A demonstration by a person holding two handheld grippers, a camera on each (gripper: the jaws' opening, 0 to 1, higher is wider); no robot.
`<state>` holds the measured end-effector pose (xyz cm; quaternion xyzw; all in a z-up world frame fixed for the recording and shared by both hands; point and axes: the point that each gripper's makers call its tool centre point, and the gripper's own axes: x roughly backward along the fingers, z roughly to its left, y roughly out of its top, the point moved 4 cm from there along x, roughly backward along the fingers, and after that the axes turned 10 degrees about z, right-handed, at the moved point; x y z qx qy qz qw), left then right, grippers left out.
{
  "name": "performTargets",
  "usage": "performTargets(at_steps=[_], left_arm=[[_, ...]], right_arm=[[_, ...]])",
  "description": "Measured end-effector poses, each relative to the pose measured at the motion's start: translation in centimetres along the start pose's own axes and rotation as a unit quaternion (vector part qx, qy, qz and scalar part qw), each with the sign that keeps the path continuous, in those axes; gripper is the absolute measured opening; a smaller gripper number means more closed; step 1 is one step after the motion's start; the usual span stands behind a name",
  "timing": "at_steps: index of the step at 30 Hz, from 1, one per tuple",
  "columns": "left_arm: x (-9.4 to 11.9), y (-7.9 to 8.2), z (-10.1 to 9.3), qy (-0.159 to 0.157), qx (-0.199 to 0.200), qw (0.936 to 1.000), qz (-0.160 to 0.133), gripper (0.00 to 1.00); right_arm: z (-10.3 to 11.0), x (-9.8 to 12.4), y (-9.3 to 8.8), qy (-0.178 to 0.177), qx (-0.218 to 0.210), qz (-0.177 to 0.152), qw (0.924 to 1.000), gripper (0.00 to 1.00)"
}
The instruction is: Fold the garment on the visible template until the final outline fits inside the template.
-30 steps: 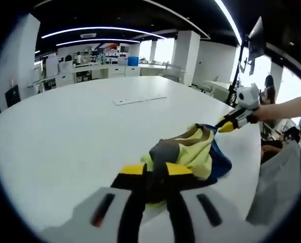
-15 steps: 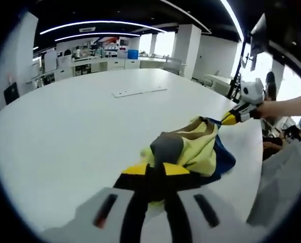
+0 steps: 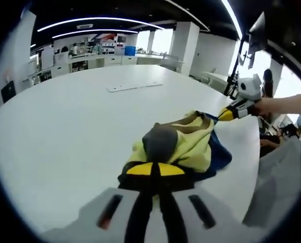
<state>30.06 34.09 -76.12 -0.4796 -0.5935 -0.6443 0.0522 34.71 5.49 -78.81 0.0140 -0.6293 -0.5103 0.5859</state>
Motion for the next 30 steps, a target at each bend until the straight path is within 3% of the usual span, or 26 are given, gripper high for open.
performTargets(at_steps=[3, 8, 13, 17, 21, 25, 27, 28, 30], left_arm=[[-0.5, -1.3, -0.4, 0.001, -0.023, 0.9993, 0.029, 0.0], [-0.8, -1.5, -1.5, -0.008, -0.018, 0.9994, 0.029, 0.0], [-0.5, -0.5, -0.7, 0.005, -0.025, 0.9996, 0.011, 0.0], [0.0, 0.7, 0.2, 0.027, -0.011, 0.9993, -0.024, 0.04], [0.0, 0.7, 1.0, 0.042, -0.005, 0.9989, -0.02, 0.04], [0.4, 1.1, 1.8, 0.06, 0.012, 0.9974, -0.037, 0.0], [0.1, 1.3, 1.4, 0.034, 0.018, 0.9983, -0.043, 0.03], [-0.3, 1.1, 1.0, 0.019, 0.022, 0.9991, -0.032, 0.06], [-0.7, 0.7, 1.0, 0.019, 0.006, 0.9997, -0.016, 0.11]], right_arm=[[0.0, 0.0, -0.2, 0.0, -0.001, 0.002, 1.0, 0.0], [0.0, 0.1, -0.2, 0.0, -0.003, 0.003, 1.0, 0.0], [0.0, 0.1, -0.3, 0.0, -0.004, 0.003, 1.0, 0.0], [0.1, 0.1, -0.3, 0.0, -0.004, 0.001, 1.0, 0.0], [0.0, 0.2, -0.3, 0.001, -0.006, 0.001, 1.0, 0.0], [0.0, 0.2, -0.3, 0.0, -0.005, 0.001, 1.0, 0.0], [0.0, 0.2, -0.3, 0.001, -0.006, 0.001, 1.0, 0.0], [0.0, 0.2, -0.3, 0.0, -0.006, 0.001, 1.0, 0.0], [0.0, 0.2, -0.3, 0.0, -0.007, 0.001, 1.0, 0.0]])
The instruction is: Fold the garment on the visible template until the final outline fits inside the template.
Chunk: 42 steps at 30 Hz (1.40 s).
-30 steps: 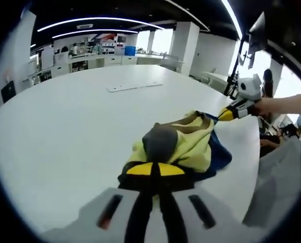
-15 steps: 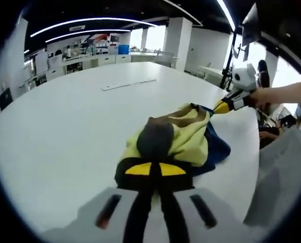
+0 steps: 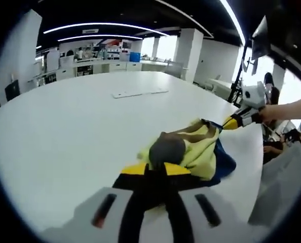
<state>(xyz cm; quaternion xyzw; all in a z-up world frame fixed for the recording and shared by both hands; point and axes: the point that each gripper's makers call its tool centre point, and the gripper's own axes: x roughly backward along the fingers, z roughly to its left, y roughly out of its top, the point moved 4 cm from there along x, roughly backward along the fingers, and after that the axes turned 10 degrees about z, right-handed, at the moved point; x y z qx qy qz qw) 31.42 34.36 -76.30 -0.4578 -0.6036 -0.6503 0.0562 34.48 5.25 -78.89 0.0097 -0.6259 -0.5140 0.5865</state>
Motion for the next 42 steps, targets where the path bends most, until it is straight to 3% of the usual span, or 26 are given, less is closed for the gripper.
performTargets(at_steps=[4, 8, 13, 18, 24, 30, 37, 42], left_arm=[[-0.4, -0.2, -0.8, -0.007, 0.013, 0.9998, 0.013, 0.0], [-0.4, -0.1, -0.8, -0.001, 0.018, 0.9998, 0.007, 0.0], [1.2, 1.2, -0.3, 0.014, 0.014, 0.9995, -0.027, 0.0], [2.9, 2.8, 0.3, 0.022, 0.022, 0.9977, -0.06, 0.0], [5.4, 6.0, 0.8, 0.037, 0.004, 0.9939, -0.104, 0.0], [7.6, 9.6, 0.9, 0.049, -0.009, 0.9877, -0.149, 0.0], [9.7, 12.8, 0.9, 0.061, -0.022, 0.9794, -0.192, 0.0], [10.2, 14.2, 1.4, 0.071, -0.027, 0.9743, -0.212, 0.0]], right_arm=[[0.0, 0.1, 0.1, -0.003, -0.002, -0.003, 1.0, 0.0], [0.0, 0.5, 0.4, -0.006, -0.002, -0.012, 0.9999, 0.0], [0.1, 3.0, 2.8, 0.009, -0.075, -0.08, 0.994, 0.0], [0.0, 5.5, 5.2, 0.007, -0.076, -0.122, 0.9897, 0.0], [0.8, 9.0, 9.3, 0.017, -0.065, -0.18, 0.9813, 0.0], [1.8, 11.7, 12.2, 0.016, -0.04, -0.218, 0.975, 0.0], [2.5, 14.8, 15.6, 0.013, -0.007, -0.261, 0.9651, 0.0], [2.5, 15.9, 17.7, 0.01, 0.011, -0.281, 0.9595, 0.0]])
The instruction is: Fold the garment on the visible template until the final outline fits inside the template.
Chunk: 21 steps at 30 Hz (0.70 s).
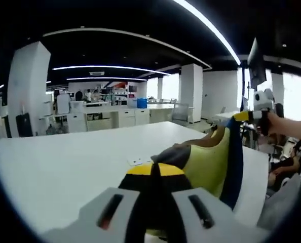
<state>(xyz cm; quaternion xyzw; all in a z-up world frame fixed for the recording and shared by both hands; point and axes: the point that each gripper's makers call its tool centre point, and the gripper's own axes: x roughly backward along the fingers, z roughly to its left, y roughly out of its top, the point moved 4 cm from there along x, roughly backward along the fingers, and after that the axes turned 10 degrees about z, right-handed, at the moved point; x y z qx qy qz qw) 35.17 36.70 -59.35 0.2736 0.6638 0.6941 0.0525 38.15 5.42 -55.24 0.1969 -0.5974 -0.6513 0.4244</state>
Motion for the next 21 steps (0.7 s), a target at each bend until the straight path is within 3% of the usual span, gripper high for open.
performTargets(at_steps=[3, 7, 11, 21], left_arm=[[-0.9, 0.3, 1.0, 0.011, 0.0, 0.9999, -0.008, 0.0], [-2.9, -0.2, 2.1, 0.022, 0.009, 0.9997, -0.001, 0.0], [-5.4, -1.6, 3.2, 0.023, 0.014, 0.9994, 0.023, 0.0], [-11.9, -6.2, 6.3, 0.031, 0.03, 0.9959, 0.08, 0.0]], right_arm=[[-0.5, -0.8, 0.6, 0.001, 0.006, -0.001, 1.0, 0.0], [-2.3, -2.5, 0.0, -0.011, 0.007, 0.014, 0.9998, 0.0], [-3.9, -4.7, -1.5, -0.022, -0.002, 0.042, 0.9989, 0.0], [-10.1, -10.8, -6.5, -0.042, -0.046, 0.113, 0.9916, 0.0]])
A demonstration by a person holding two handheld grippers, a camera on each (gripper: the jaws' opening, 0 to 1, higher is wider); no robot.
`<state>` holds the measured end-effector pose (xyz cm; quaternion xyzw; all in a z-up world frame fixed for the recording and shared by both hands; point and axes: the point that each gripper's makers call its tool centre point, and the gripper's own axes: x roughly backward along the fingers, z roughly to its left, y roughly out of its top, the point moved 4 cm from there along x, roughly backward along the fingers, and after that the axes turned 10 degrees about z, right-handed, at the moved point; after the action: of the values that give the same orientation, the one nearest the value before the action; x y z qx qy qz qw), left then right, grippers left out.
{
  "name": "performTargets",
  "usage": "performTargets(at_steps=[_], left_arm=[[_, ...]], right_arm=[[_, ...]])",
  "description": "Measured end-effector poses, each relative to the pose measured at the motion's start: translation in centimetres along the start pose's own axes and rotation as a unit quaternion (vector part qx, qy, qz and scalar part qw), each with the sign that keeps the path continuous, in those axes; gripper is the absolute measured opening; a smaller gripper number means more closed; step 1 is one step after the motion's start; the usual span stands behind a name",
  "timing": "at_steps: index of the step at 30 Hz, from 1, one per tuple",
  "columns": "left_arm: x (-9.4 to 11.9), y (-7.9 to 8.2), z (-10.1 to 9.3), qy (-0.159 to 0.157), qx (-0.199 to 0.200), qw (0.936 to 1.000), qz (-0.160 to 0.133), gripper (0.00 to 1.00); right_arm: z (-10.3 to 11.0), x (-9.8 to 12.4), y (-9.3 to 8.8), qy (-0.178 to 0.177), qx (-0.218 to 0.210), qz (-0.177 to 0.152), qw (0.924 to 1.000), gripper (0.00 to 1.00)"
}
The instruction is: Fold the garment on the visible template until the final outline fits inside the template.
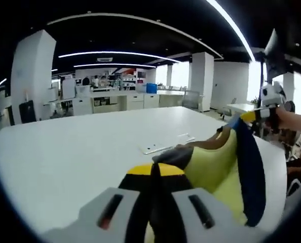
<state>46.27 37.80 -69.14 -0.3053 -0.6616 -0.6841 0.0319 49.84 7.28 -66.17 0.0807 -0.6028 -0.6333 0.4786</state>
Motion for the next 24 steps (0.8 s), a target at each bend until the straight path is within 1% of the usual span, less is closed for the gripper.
performTargets(at_steps=[3, 4, 5, 6, 7, 8, 9, 10, 11, 12, 14, 16, 20, 22, 24], left_arm=[[-2.1, -1.3, 1.1, 0.0, 0.016, 0.9998, 0.015, 0.0], [-2.9, -1.9, 1.0, 0.001, 0.024, 0.9994, 0.026, 0.0], [-3.3, -2.0, 1.0, 0.001, 0.02, 0.9995, 0.025, 0.0], [-4.0, -2.5, 0.9, 0.001, 0.014, 0.9994, 0.032, 0.0], [-4.4, -2.8, 1.0, 0.003, 0.017, 0.9992, 0.036, 0.0], [-5.3, -3.3, 1.4, 0.0, 0.02, 0.9989, 0.041, 0.0], [-5.8, -3.7, 1.6, 0.002, 0.02, 0.9987, 0.046, 0.0], [-6.3, -4.3, 1.7, 0.004, 0.023, 0.9982, 0.055, 0.0], [-6.7, -4.6, 1.8, 0.005, 0.024, 0.998, 0.058, 0.0], [-7.1, -5.0, 2.4, 0.007, 0.029, 0.9977, 0.061, 0.0], [-7.7, -5.5, 2.3, 0.007, 0.032, 0.9973, 0.066, 0.0], [-8.3, -6.2, 2.2, 0.007, 0.033, 0.9963, 0.079, 0.0], [-9.4, -7.1, 2.8, 0.01, 0.036, 0.9953, 0.089, 0.0], [-9.8, -7.3, 3.3, 0.011, 0.037, 0.9949, 0.093, 0.0], [-10.0, -7.8, 3.3, 0.012, 0.039, 0.9941, 0.101, 0.0]], right_arm=[[-1.9, -2.3, -0.8, 0.001, -0.027, 0.012, 0.9996, 0.0], [-3.0, -3.3, -1.4, -0.007, -0.038, 0.026, 0.9989, 0.0], [-3.2, -3.9, -1.8, -0.009, -0.045, 0.029, 0.9985, 0.0], [-3.7, -4.5, -2.0, -0.009, -0.042, 0.031, 0.9986, 0.0], [-4.3, -5.0, -2.5, -0.013, -0.05, 0.039, 0.9979, 0.0], [-5.0, -5.9, -2.9, -0.014, -0.054, 0.044, 0.9975, 0.0], [-5.0, -6.2, -3.5, -0.016, -0.053, 0.048, 0.9973, 0.0], [-5.6, -6.9, -4.2, -0.023, -0.06, 0.063, 0.996, 0.0], [-5.9, -7.3, -4.4, -0.023, -0.059, 0.066, 0.9957, 0.0], [-6.3, -8.1, -4.9, -0.024, -0.059, 0.071, 0.9954, 0.0], [-6.8, -8.8, -5.5, -0.028, -0.06, 0.081, 0.9945, 0.0], [-7.3, -9.9, -6.3, -0.028, -0.065, 0.093, 0.9932, 0.0], [-7.7, -10.8, -7.1, -0.029, -0.068, 0.104, 0.9918, 0.0], [-7.5, -10.9, -7.4, -0.029, -0.069, 0.108, 0.9913, 0.0], [-7.5, -11.2, -7.6, -0.031, -0.066, 0.113, 0.9909, 0.0]])
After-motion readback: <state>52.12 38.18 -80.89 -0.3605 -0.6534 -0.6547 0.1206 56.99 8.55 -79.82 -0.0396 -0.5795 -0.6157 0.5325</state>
